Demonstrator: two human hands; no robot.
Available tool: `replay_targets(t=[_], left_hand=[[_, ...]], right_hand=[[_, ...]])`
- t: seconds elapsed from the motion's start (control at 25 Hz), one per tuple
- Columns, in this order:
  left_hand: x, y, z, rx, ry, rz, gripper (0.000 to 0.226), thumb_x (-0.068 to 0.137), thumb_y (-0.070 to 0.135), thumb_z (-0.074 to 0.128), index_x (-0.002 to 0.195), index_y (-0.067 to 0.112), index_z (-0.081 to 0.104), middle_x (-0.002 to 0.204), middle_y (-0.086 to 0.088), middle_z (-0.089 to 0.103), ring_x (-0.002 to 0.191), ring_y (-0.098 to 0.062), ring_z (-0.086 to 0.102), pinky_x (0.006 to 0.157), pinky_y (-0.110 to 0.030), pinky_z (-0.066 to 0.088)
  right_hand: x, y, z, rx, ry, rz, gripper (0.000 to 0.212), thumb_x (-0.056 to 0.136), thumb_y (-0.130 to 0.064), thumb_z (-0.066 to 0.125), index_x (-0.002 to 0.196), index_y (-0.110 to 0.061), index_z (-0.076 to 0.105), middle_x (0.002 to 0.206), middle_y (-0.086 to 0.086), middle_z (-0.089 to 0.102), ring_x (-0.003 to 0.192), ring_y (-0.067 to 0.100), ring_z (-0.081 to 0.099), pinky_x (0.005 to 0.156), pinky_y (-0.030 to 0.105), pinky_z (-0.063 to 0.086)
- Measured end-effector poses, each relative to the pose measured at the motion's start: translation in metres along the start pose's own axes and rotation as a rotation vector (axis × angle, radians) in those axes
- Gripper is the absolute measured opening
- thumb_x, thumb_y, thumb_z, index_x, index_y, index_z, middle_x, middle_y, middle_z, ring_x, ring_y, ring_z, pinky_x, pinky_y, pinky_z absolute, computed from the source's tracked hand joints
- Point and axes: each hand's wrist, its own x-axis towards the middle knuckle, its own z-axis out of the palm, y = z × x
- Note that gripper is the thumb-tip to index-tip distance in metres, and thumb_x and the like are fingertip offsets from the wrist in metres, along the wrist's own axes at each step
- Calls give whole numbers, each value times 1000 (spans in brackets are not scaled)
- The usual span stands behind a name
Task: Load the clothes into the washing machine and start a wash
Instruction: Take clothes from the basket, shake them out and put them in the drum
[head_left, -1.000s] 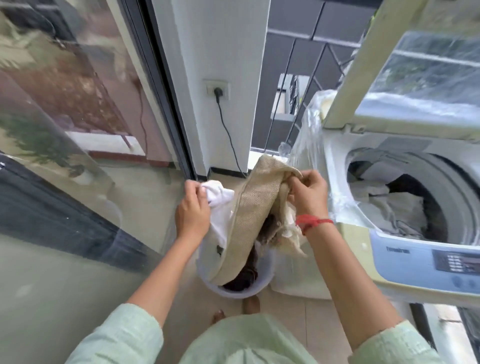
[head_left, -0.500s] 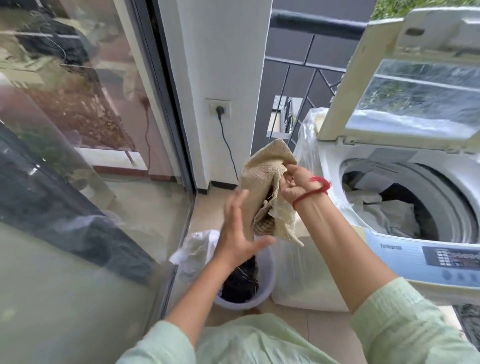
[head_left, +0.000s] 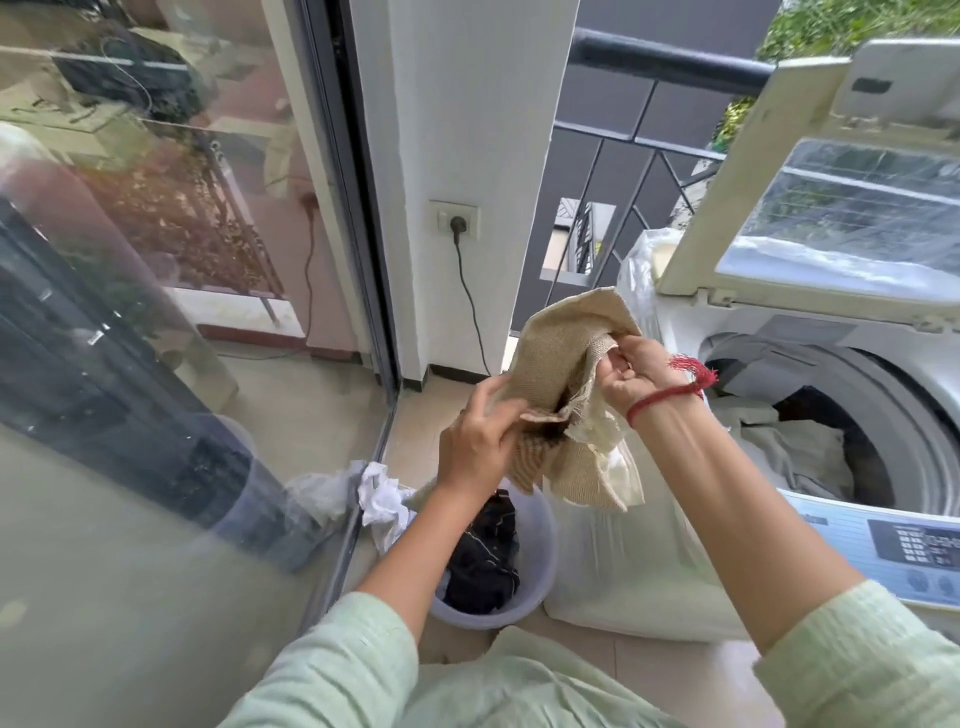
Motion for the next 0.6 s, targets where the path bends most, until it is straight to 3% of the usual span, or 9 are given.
replay_targets(t=[0.12,0.2,0.28,0.36,0.48,0.6], left_hand=[[4,-8,-13,-153,90,-96,22,91,23,50,99,11,67,120,0,60,94,-11,61,74,-25,51],[9,-9,-23,-254,160,-173,33,96,30,41,99,7,64,106,0,63,92,-2,56,81,-17,45],[16,-4,-39,-359,223,-315,29,99,27,39,91,7,59,76,-2,62,70,-2,55,64,-19,41],[25,0,-55,-452,286,-436,26,101,20,37,81,12,51,58,5,48,55,-1,51,50,-16,33],[42,3,-78,-479,341,-463,26,101,20,37,77,23,47,63,9,46,56,5,50,54,-12,35],[65,5,-96,-429,323,-337,32,101,27,36,84,7,54,66,-5,54,60,-4,51,58,-22,40]], right_hand=[[3,-6,-2,-77,-19,-74,27,96,2,42,72,-9,47,58,-1,49,27,1,43,36,10,39],[5,-8,-1,-193,-38,-150,22,93,5,45,78,-9,52,72,2,54,49,5,55,41,14,46],[9,-12,-1,-424,-29,-322,21,90,4,52,77,-12,55,72,2,55,59,9,52,42,15,46],[15,-16,-2,-698,-52,-551,19,88,-6,60,71,-15,58,65,1,54,58,11,49,46,19,45],[18,-23,-1,-976,-53,-807,17,82,-26,70,69,-15,66,64,-1,55,62,10,49,62,28,42],[11,-33,1,-1024,-107,-1009,22,81,-30,72,67,-17,61,85,4,47,69,7,46,66,16,38]])
